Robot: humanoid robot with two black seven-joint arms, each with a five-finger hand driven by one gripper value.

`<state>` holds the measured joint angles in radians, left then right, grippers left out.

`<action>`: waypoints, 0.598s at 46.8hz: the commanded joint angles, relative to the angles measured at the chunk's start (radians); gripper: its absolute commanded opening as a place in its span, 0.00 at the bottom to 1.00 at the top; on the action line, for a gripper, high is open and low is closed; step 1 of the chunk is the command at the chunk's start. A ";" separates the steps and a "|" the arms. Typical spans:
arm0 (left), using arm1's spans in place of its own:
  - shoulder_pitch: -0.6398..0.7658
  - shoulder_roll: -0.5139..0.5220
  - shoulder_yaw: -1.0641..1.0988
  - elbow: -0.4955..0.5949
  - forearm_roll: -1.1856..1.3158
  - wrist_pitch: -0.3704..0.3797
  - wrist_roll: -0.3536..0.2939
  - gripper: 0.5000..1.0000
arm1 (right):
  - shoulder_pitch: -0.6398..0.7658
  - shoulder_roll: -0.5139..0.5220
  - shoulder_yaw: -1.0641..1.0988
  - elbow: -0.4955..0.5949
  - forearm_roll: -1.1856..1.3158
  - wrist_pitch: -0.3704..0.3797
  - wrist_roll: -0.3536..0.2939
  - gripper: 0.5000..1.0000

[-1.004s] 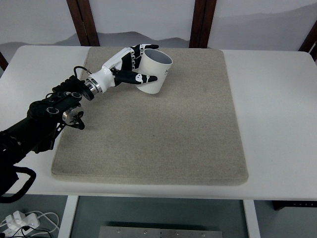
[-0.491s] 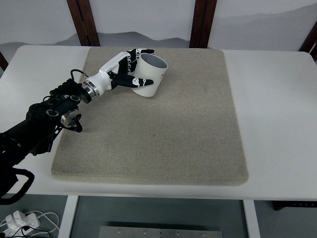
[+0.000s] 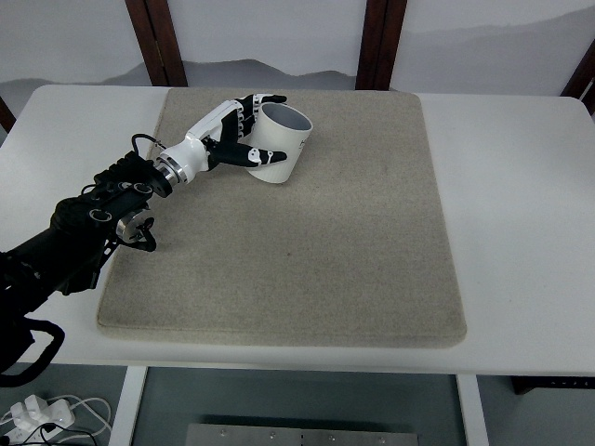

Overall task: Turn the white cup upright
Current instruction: 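Rotate the left hand to turn the cup opening upward, lowering it, then set the cup down upright and open the left hand's fingers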

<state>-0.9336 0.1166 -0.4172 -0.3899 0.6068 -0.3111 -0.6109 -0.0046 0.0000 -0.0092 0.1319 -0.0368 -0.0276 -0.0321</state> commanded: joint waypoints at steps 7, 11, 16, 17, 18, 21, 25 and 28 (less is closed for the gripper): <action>-0.001 0.002 -0.009 -0.006 -0.001 -0.010 0.000 0.99 | 0.000 0.000 0.000 0.000 0.000 0.000 0.000 0.90; -0.001 0.002 -0.011 -0.007 -0.001 -0.011 0.000 0.99 | 0.000 0.000 0.000 0.000 0.000 0.000 0.000 0.90; -0.001 0.002 -0.012 -0.007 -0.001 -0.013 0.000 0.99 | 0.000 0.000 0.000 0.000 0.000 0.000 0.000 0.90; -0.001 0.002 -0.012 -0.007 -0.001 -0.013 0.000 0.99 | 0.000 0.000 0.000 0.000 0.000 0.000 0.000 0.90; -0.001 0.002 -0.014 -0.007 -0.001 -0.013 0.000 0.99 | 0.000 0.000 0.000 0.000 0.000 0.000 0.000 0.90; -0.001 0.002 -0.014 -0.007 -0.002 -0.013 0.000 0.99 | 0.000 0.000 0.000 0.000 0.000 0.000 0.000 0.90; -0.002 0.003 -0.014 -0.009 -0.002 -0.014 0.000 0.99 | 0.000 0.000 0.000 0.000 0.000 0.000 0.000 0.90; -0.004 0.002 -0.015 -0.009 -0.002 -0.016 0.000 0.99 | 0.000 0.000 0.000 0.000 0.000 0.000 0.000 0.90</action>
<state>-0.9363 0.1187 -0.4311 -0.3987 0.6044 -0.3248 -0.6108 -0.0050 0.0000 -0.0092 0.1319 -0.0368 -0.0276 -0.0323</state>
